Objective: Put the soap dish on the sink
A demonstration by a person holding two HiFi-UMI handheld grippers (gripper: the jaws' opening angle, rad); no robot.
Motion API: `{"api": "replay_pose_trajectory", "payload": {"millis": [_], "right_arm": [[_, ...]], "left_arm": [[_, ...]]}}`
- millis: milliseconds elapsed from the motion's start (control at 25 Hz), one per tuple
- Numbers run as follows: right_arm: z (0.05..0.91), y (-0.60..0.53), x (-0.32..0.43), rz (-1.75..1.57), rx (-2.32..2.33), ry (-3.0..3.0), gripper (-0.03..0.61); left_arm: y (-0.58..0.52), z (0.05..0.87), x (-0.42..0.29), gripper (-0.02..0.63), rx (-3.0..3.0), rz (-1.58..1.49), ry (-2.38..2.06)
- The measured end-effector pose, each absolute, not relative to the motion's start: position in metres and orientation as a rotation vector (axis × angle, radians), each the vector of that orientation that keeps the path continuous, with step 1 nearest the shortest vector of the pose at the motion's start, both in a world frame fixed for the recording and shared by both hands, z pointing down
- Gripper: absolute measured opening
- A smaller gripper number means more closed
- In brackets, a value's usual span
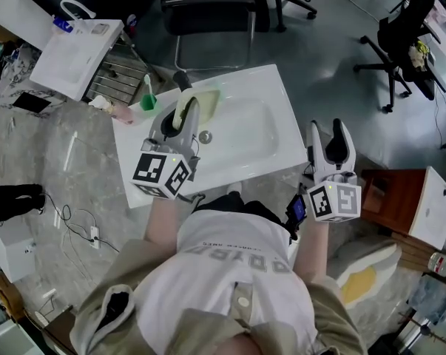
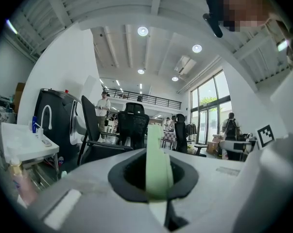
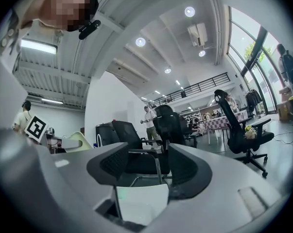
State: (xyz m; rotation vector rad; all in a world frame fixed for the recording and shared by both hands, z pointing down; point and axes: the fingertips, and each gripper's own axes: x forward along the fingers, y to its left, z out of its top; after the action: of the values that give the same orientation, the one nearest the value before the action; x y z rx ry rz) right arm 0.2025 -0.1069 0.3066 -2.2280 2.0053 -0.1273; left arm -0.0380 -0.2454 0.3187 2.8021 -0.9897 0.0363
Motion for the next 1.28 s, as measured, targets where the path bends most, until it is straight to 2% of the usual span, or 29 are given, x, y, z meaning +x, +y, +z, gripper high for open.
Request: {"api": "replay_pose_trajectory", "payload": {"millis": [640, 1280], "right_arm": [[0.335, -0.136, 0.212, -0.251, -2.188, 2.08, 0.244], [0.358, -0.177, 0.23, -0.403, -1.981, 2.235, 0.244]], "left_arm": [[-0.25, 0.355, -0.024, 0.014, 2.681, 0.07, -1.006], [-0.25, 0.379, 0.018, 0.014, 2.466, -0.093, -1.021]]}}
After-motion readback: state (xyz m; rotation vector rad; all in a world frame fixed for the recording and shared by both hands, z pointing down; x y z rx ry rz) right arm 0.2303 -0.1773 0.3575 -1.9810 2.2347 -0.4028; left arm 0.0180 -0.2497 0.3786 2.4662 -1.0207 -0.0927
